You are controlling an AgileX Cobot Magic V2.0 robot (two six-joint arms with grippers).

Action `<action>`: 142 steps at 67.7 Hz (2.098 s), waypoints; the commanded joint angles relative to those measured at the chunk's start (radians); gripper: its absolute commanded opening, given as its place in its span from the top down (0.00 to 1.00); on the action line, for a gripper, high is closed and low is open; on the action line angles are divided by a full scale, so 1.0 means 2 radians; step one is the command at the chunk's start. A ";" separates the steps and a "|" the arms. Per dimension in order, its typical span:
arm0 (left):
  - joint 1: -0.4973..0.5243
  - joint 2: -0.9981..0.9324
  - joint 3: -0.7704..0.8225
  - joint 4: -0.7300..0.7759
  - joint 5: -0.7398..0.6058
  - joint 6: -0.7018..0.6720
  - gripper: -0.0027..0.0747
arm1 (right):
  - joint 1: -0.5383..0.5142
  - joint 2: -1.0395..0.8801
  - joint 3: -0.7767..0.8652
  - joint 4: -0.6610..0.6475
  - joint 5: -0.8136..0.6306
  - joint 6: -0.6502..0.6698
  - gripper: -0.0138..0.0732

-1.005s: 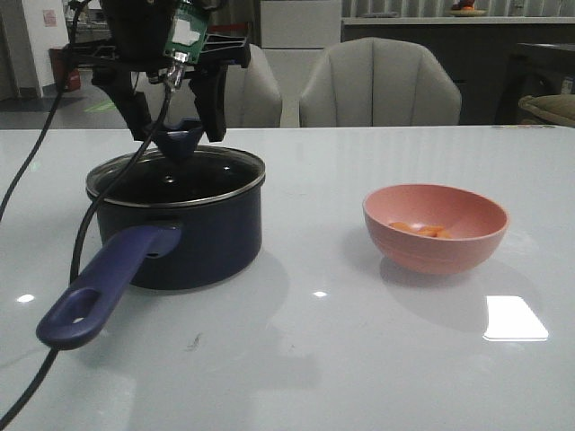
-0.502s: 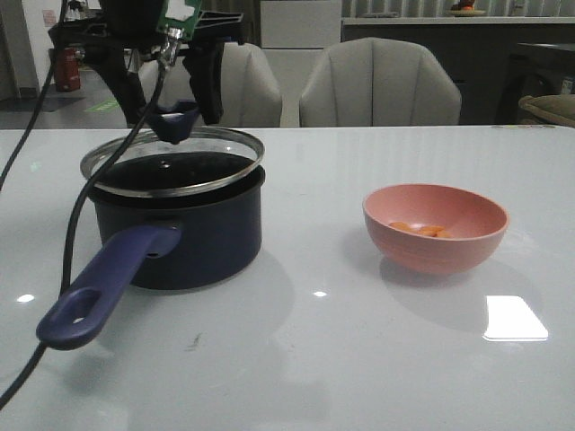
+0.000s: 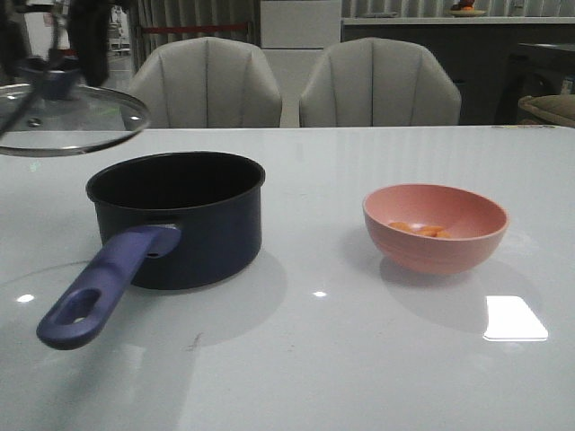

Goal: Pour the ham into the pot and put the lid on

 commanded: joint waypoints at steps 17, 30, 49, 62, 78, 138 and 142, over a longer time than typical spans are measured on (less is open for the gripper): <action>0.175 -0.072 0.134 -0.164 -0.109 0.161 0.65 | -0.001 -0.010 -0.003 -0.006 -0.044 -0.001 0.67; 0.212 -0.071 0.211 -0.166 -0.184 0.169 0.65 | -0.001 -0.010 -0.003 -0.006 -0.044 -0.001 0.67; 0.212 -0.028 0.233 -0.164 -0.209 0.180 0.65 | -0.001 -0.010 -0.003 -0.006 -0.044 -0.001 0.67; 0.212 -0.008 0.232 -0.164 -0.215 0.180 0.64 | -0.001 -0.010 -0.003 -0.006 -0.044 -0.001 0.67; 0.211 0.006 0.232 -0.163 -0.212 0.180 0.38 | -0.001 -0.010 -0.003 -0.006 -0.044 -0.001 0.67; 0.138 -0.271 0.308 -0.157 -0.276 0.180 0.21 | -0.001 -0.010 -0.003 -0.006 -0.044 -0.001 0.67; 0.138 -0.316 0.337 -0.157 -0.298 0.180 0.21 | -0.001 -0.010 -0.003 -0.006 -0.044 -0.001 0.67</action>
